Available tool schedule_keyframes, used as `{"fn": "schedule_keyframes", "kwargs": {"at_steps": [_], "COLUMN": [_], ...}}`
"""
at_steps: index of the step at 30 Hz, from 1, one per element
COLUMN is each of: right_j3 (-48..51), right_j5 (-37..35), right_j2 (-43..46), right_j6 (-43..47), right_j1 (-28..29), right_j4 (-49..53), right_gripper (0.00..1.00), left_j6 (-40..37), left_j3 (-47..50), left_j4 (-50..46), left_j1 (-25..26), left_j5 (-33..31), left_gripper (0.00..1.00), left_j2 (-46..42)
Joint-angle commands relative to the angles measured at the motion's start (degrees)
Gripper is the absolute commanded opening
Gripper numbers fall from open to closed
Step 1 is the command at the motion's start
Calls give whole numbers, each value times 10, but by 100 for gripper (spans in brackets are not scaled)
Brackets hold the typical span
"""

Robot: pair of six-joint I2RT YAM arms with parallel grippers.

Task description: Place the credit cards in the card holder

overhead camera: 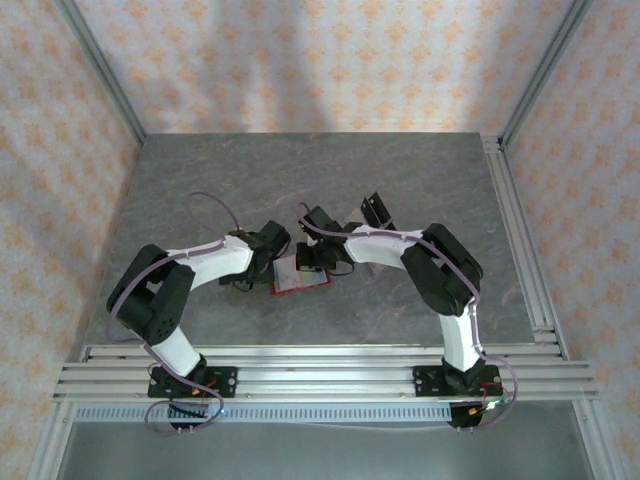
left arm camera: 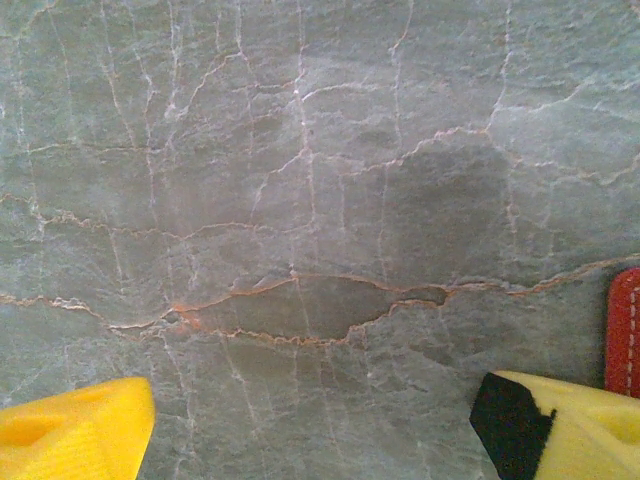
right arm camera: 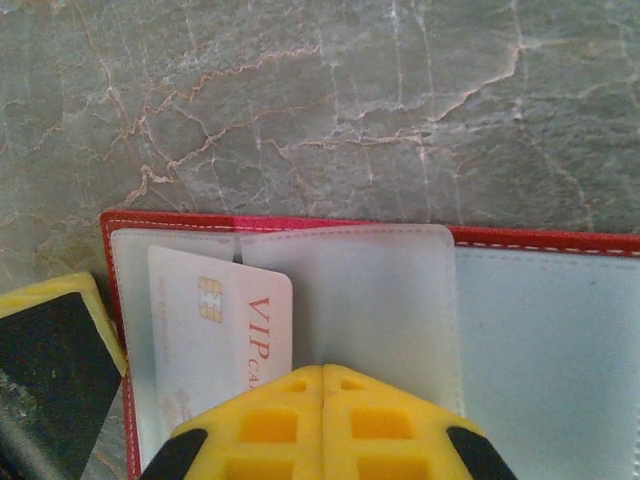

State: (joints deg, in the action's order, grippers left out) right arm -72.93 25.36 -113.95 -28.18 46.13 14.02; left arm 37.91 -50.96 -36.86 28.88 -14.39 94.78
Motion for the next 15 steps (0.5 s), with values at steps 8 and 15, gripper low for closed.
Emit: {"fn": "schedule_keyframes", "kwargs": {"at_steps": [8, 15], "right_j3": [71, 92], "right_j5": [-30, -34], "right_j2": [55, 78], "right_j6": [14, 20], "right_j1": [-29, -47], "right_j4": [10, 18], "right_gripper": [3, 3], "left_j6": [-7, -19], "left_j3": [-9, -31], "left_j4": [6, 3], "left_j1": [4, 4], "left_j5": [-5, -5], "left_gripper": [88, 88], "left_j2": [37, 53]}}
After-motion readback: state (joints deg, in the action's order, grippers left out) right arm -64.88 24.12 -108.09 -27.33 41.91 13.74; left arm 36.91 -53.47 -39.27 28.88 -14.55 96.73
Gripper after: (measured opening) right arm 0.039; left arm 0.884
